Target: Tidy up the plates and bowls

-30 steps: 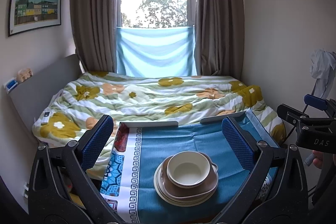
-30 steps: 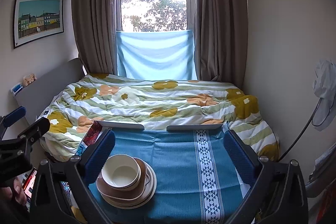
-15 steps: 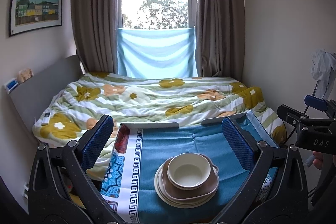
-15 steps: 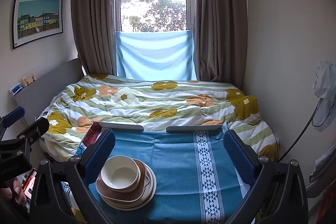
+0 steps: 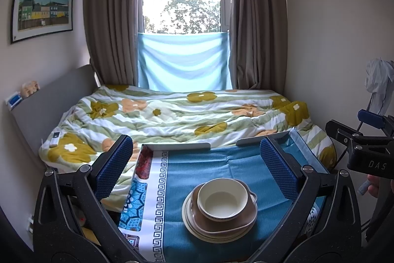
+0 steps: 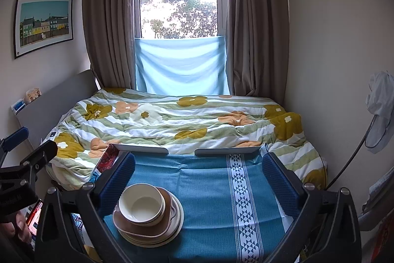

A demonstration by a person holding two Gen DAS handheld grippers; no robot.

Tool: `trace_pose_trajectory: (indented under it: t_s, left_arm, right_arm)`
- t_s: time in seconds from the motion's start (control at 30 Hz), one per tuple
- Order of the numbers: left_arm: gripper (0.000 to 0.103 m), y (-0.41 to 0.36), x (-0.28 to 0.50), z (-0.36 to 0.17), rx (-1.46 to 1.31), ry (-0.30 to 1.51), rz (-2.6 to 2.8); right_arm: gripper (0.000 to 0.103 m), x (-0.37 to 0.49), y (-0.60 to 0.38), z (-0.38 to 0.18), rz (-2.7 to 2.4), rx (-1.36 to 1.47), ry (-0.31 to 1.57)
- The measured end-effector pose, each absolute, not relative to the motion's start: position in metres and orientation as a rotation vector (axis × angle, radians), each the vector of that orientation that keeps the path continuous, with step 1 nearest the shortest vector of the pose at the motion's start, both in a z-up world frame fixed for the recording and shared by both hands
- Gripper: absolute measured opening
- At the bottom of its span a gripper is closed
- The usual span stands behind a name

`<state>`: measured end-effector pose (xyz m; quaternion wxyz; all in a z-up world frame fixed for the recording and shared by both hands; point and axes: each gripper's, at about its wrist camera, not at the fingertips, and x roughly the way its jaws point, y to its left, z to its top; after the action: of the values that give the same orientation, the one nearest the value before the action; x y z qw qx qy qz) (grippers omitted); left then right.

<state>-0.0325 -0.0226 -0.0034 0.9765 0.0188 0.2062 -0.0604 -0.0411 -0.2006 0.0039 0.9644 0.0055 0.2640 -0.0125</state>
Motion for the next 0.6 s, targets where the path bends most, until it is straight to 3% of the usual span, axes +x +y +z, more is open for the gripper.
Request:
trace_pose_trajectory:
  t_s: [0.6]
  left_arm:
    - [0.103, -0.0187, -0.0354, -0.0024, 0.038, 0.409, -0.124]
  right_arm:
    - [0.102, -0.0379, -0.2016, 0.0056, -0.036, 0.014, 0.536]
